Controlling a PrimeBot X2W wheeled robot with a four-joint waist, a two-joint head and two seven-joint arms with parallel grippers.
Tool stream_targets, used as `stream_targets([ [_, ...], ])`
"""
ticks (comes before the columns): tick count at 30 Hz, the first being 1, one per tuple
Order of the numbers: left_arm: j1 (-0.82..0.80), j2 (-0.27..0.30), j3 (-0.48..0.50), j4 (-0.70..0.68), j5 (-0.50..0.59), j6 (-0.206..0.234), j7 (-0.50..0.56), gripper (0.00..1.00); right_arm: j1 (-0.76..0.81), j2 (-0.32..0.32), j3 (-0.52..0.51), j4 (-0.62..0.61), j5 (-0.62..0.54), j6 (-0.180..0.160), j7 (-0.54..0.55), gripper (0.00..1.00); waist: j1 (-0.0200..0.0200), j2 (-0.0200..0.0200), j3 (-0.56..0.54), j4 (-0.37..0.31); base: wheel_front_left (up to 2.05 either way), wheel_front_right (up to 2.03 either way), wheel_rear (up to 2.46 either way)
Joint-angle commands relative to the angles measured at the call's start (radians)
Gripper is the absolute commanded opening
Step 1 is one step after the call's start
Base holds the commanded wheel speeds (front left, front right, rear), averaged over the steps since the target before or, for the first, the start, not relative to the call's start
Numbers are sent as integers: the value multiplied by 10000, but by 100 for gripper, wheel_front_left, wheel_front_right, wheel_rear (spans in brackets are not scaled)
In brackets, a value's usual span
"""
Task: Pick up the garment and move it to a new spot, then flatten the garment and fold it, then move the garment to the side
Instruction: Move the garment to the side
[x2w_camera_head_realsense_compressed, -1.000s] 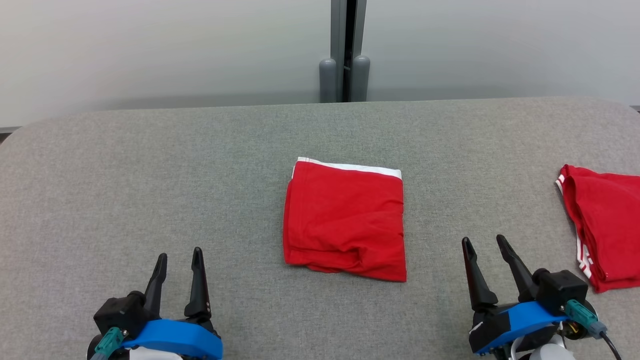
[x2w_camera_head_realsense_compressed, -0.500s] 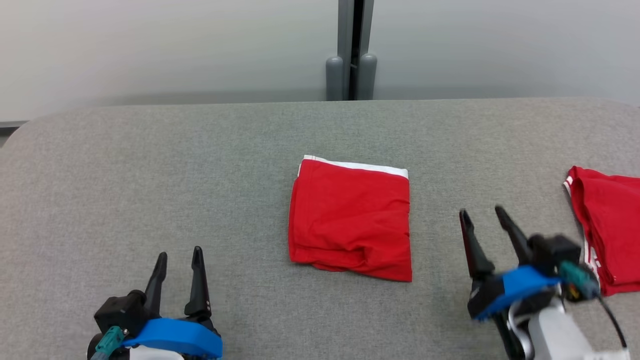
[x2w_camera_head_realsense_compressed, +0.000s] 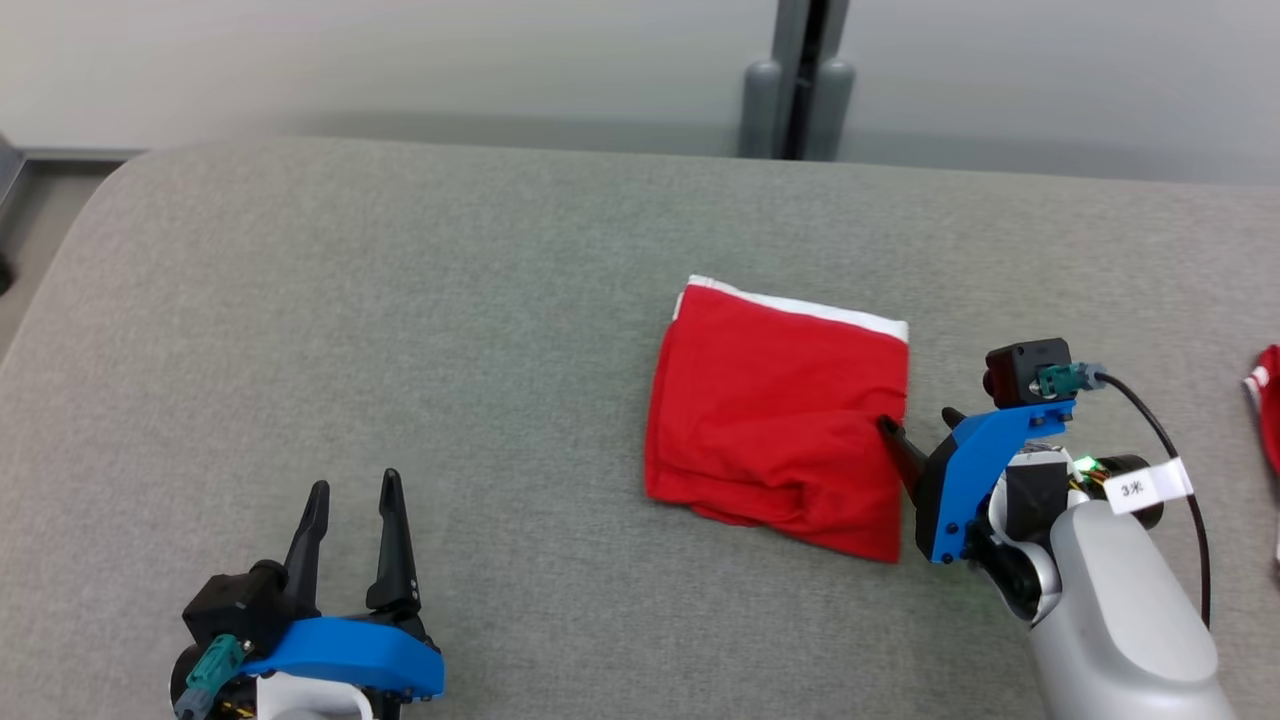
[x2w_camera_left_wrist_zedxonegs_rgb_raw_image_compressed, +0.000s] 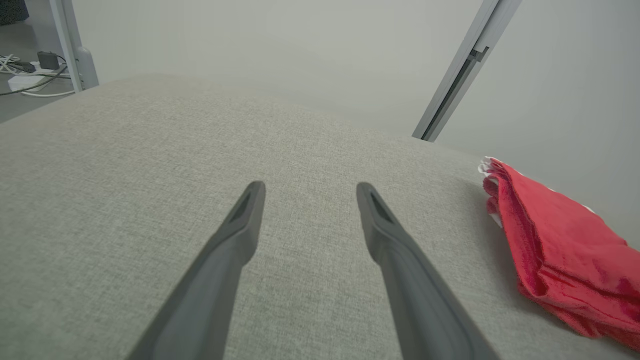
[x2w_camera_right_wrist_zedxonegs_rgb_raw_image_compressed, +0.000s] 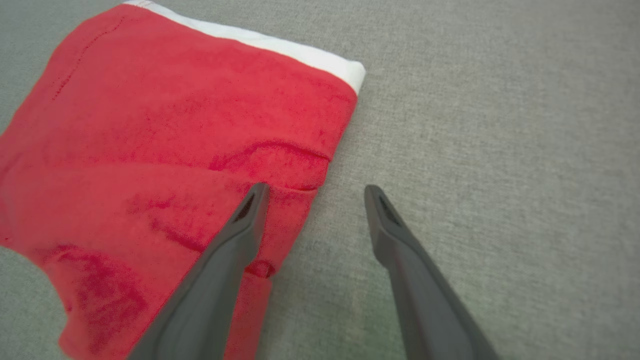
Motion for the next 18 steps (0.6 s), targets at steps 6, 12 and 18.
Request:
stream_targets([
  [6,-232,-110,194,-88,160,-124,-47,100,-470,-180,-18,584,511,1,1163,100,0,0,544,599,0,0,0],
  [12,-337,-128,207,-143,366,-166,-47,100,-524,-166,420,446,1101,2,1024,0,0,0,703,515,0,0,0],
  [18,-579,-65,139,-434,654,-232,-46,100,-741,-444,1286,-129,1359,-1,87,0,0,0,947,-497,0,0,0],
])
